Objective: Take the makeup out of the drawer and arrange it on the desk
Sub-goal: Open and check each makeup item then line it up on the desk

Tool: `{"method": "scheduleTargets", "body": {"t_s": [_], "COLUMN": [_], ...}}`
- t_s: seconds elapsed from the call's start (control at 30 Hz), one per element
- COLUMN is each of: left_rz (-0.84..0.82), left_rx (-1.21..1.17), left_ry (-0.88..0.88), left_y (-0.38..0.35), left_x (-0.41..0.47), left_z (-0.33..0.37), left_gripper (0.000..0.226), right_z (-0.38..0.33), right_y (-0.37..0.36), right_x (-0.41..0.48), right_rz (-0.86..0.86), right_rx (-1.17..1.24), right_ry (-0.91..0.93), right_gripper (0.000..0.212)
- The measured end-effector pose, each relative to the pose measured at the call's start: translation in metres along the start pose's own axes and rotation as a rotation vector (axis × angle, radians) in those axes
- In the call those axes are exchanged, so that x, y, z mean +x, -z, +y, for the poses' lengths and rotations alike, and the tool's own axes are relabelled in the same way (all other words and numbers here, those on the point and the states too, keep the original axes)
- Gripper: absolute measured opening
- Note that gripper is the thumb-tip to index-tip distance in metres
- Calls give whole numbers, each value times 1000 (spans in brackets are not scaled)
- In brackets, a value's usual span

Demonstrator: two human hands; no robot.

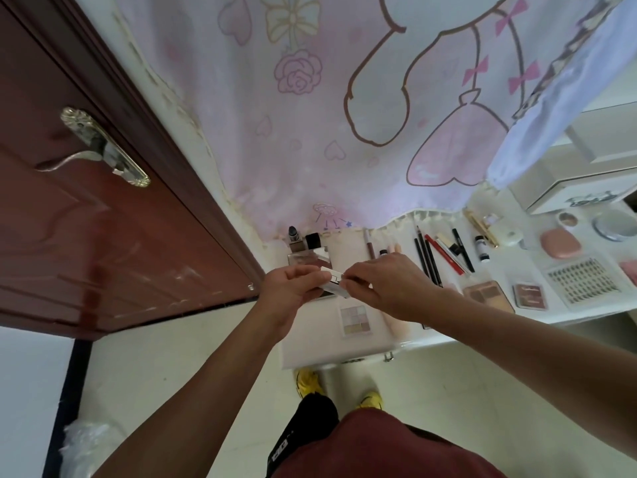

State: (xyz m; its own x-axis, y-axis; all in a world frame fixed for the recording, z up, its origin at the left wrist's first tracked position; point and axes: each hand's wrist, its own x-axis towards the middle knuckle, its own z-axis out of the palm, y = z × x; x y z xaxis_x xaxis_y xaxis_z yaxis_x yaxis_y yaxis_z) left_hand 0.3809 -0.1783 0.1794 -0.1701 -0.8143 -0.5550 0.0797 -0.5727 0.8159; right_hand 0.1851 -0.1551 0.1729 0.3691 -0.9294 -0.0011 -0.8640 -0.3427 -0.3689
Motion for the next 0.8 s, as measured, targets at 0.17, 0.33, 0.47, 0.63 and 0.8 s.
{"method": "scheduleTargets", "body": {"t_s": [0.17, 0.33, 0.47, 0.63, 0.8], "left_rz": [23, 24, 16, -2, 2], "left_rx": [-36, -34, 10, 48, 22], "left_ry": [3, 23, 36, 64, 64], "left_y": [0, -1, -1, 0, -2], "left_x": [-3, -4, -3, -3, -3], "left_z": [-5, -9, -14, -20, -23], "left_gripper": [25, 17, 17, 27, 14], "right_z": [-6, -8, -9, -12, -17], "right_y": [4, 9, 14, 17, 11], "right_x": [2, 1, 1, -1, -1], "right_rz": [-27, -92, -162, -230, -172], "right_rx": [8, 17, -10, -66, -149], "right_ry": [29, 64, 97, 134, 95], "right_gripper": [61, 63, 63, 34, 33]}}
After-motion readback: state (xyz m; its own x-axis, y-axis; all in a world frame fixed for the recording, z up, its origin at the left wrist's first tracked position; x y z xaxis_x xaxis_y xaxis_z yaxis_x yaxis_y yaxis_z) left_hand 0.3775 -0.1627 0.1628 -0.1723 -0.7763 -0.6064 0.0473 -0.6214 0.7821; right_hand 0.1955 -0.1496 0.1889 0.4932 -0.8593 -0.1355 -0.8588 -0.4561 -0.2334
